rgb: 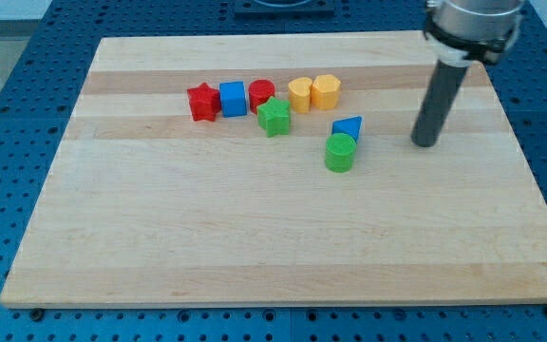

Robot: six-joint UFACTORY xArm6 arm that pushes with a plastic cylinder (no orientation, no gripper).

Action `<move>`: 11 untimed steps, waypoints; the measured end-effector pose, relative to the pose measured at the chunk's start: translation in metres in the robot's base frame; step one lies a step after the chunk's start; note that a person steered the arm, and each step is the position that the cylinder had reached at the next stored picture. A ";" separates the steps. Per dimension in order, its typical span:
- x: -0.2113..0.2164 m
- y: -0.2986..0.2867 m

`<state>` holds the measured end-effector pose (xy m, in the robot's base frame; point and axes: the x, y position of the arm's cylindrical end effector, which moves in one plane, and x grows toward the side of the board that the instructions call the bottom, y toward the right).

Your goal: Push the blue triangle to the bottom right of the green star

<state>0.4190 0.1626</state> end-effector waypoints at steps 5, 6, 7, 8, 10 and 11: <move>-0.004 -0.073; -0.004 -0.083; -0.004 -0.092; -0.002 -0.111; 0.006 -0.069; -0.002 -0.018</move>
